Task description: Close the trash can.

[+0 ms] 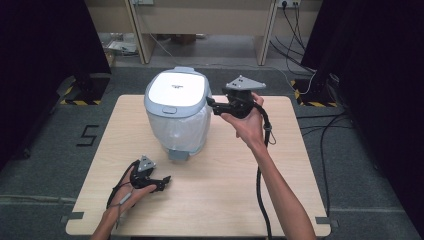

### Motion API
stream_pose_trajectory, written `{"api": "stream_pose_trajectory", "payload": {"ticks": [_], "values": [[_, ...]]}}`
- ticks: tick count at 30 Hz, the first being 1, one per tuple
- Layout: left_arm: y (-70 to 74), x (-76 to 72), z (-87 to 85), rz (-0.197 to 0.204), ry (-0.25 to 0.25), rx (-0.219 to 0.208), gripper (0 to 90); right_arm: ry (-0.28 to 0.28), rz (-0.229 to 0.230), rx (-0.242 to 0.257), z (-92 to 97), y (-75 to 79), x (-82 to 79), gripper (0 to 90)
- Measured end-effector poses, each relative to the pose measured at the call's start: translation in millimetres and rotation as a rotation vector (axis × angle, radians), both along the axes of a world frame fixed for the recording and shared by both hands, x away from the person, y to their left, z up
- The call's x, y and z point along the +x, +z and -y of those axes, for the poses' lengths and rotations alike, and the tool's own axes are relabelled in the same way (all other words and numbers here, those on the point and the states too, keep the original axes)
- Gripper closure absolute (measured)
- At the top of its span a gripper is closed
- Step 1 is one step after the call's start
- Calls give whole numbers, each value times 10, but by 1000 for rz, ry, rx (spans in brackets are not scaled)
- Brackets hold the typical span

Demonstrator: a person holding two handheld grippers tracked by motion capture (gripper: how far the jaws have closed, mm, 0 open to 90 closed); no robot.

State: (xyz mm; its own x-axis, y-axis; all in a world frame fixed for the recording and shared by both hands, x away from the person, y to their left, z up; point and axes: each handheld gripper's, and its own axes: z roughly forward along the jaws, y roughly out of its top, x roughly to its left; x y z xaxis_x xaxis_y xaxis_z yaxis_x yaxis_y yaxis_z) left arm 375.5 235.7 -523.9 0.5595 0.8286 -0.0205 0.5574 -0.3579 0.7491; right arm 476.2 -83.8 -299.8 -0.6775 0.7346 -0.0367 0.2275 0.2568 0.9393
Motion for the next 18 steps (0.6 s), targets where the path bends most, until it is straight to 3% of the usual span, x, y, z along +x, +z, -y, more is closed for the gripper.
{"api": "stream_pose_trajectory", "payload": {"ticks": [18], "values": [[0, 0, 0, 0, 0, 0, 143, -49, -25, 16, 304, -116, -38, 339]]}}
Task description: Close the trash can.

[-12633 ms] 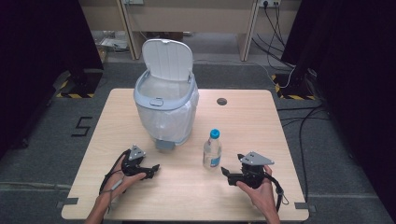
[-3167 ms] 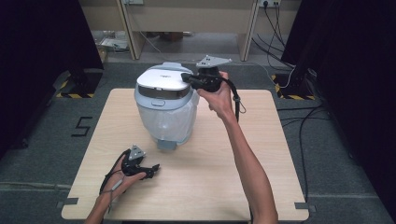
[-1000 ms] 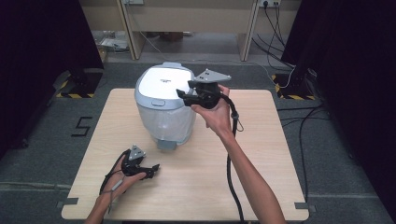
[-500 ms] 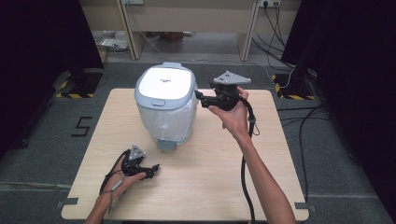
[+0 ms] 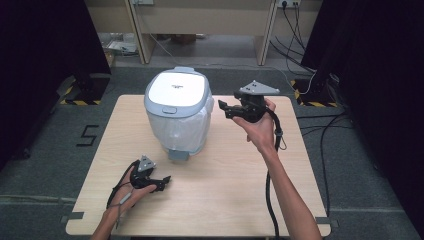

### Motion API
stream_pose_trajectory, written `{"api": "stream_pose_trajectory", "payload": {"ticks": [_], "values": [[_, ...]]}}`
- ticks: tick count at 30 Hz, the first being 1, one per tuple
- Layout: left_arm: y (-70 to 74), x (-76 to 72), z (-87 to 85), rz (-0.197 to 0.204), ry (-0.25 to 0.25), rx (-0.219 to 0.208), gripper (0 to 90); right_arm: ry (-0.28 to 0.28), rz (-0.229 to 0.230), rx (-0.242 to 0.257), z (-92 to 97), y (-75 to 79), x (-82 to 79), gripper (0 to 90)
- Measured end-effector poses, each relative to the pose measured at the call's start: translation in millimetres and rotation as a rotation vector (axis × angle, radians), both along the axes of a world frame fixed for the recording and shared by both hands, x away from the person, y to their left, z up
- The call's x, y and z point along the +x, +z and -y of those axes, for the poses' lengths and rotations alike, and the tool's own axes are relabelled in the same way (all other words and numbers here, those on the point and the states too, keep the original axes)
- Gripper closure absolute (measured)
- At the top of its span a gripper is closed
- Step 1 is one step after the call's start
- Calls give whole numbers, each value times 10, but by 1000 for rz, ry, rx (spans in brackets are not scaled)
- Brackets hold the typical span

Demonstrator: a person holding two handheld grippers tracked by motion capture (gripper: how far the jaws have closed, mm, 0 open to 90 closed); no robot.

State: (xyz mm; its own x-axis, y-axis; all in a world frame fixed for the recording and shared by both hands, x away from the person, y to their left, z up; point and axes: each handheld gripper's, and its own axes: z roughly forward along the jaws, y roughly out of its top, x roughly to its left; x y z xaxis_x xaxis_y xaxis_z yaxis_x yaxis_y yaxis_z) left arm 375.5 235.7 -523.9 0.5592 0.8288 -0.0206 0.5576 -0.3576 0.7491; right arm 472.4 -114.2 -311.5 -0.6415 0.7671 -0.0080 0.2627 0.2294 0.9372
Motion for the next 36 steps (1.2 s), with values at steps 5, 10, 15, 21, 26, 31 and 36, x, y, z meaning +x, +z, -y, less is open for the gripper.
{"api": "stream_pose_trajectory", "payload": {"ticks": [5, 10, 15, 21, 26, 31, 36], "values": [[-3, 1, 1, 3, 1, -1, 143, -12, -12, -3, 95, -65, -18, 318], [-4, 1, 2, 4, 2, -2, 143, -18, -19, 6, 161, -122, -39, 283], [-4, 1, 1, 4, 1, -1, 143, -34, -34, 22, 268, -223, -82, 223], [-5, 1, 2, 5, 2, -2, 143, -31, -48, 33, 341, -358, -143, 212], [-5, 1, 2, 5, 2, -2, 143, -29, -46, 14, 377, -463, -215, 209], [-5, 1, 2, 5, 2, -2, 143, -27, -45, 2, 376, -555, -263, 209], [-5, 0, 2, 5, 2, -2, 143, -12, -62, -9, 379, -719, -351, 210]]}}
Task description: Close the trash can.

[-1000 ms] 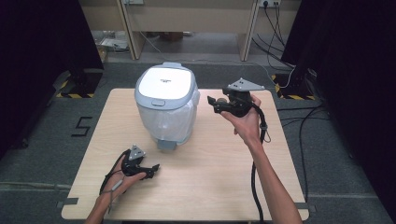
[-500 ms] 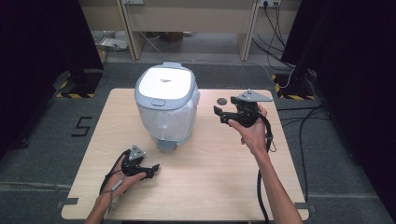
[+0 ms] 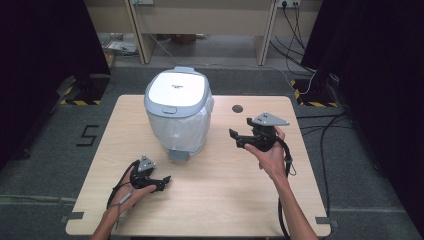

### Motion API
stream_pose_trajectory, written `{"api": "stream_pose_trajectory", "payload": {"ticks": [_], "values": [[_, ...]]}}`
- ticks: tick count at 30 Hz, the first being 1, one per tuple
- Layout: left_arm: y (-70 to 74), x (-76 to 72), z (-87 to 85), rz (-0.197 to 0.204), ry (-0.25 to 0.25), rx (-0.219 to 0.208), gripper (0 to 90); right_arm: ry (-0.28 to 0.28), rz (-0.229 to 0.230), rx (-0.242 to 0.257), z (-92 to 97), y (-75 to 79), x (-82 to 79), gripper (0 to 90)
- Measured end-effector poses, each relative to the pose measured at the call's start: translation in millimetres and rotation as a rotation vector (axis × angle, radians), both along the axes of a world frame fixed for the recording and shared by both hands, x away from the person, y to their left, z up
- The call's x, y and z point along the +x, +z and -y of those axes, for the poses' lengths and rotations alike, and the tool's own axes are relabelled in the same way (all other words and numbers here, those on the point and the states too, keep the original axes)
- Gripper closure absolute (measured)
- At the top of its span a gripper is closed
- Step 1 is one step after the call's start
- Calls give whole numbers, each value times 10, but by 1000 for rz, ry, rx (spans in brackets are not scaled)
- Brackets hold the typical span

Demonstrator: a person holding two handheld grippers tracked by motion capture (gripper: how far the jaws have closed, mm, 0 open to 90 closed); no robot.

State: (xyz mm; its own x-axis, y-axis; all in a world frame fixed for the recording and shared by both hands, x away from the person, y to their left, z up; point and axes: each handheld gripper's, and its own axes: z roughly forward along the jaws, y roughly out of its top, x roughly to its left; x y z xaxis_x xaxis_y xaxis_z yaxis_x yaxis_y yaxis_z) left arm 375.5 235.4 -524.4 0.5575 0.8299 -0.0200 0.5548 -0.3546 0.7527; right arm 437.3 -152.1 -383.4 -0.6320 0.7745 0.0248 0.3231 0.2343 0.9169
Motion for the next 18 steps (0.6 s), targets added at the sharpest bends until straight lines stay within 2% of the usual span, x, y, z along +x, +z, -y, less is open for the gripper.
{"api": "stream_pose_trajectory", "payload": {"ticks": [7, 18], "values": [[0, 0, 0, -1, 0, 0, 142, 4, 0, -19, 28, -168, -102, 212], [0, 0, 0, 0, -1, 0, 142, 20, -21, -3, 37, -359, -216, 212]]}}
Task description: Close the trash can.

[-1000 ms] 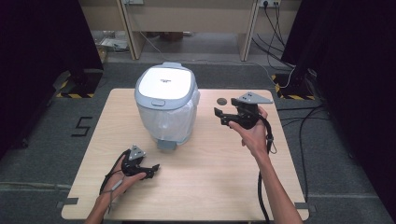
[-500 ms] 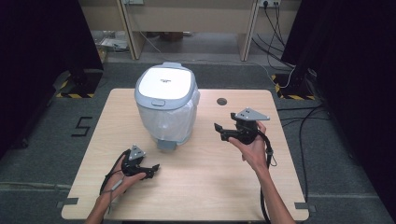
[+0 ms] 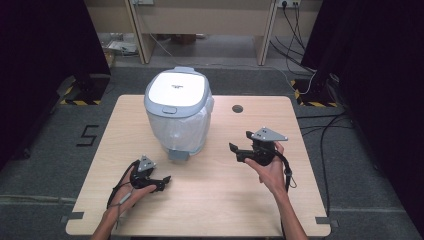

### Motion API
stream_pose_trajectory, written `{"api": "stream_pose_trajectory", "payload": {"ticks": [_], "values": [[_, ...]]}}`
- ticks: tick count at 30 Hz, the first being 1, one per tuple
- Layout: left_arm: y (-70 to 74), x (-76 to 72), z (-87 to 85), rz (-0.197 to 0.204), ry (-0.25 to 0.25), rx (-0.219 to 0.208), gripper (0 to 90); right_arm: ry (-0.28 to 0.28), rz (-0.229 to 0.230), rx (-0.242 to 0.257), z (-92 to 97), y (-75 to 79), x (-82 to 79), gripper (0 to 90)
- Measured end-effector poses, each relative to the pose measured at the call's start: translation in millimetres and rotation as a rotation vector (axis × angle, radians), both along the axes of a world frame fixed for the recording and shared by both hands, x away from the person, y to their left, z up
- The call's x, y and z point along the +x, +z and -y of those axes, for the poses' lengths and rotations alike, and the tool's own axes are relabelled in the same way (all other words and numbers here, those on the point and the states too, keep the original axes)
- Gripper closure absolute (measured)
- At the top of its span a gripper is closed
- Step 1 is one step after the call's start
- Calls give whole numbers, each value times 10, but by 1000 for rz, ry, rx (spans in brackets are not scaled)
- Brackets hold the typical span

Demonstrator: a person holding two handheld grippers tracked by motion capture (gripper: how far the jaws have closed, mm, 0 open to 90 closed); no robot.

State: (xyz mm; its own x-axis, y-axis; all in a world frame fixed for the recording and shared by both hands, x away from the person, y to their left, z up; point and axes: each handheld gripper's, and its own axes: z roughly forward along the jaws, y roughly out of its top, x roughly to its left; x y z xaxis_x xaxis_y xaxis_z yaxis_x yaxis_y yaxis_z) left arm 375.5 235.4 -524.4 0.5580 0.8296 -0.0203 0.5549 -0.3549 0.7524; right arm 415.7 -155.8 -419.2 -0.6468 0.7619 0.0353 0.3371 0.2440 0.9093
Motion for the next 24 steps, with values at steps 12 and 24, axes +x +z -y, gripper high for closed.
{"api": "stream_pose_trajectory", "payload": {"ticks": [12, 24], "values": [[0, 0, 0, 0, -1, 0, 142, 12, -8, -29, -64, -155, -100, 207], [0, 0, 0, -1, -3, -1, 143, 31, -78, -77, -82, -412, -208, 190]]}}
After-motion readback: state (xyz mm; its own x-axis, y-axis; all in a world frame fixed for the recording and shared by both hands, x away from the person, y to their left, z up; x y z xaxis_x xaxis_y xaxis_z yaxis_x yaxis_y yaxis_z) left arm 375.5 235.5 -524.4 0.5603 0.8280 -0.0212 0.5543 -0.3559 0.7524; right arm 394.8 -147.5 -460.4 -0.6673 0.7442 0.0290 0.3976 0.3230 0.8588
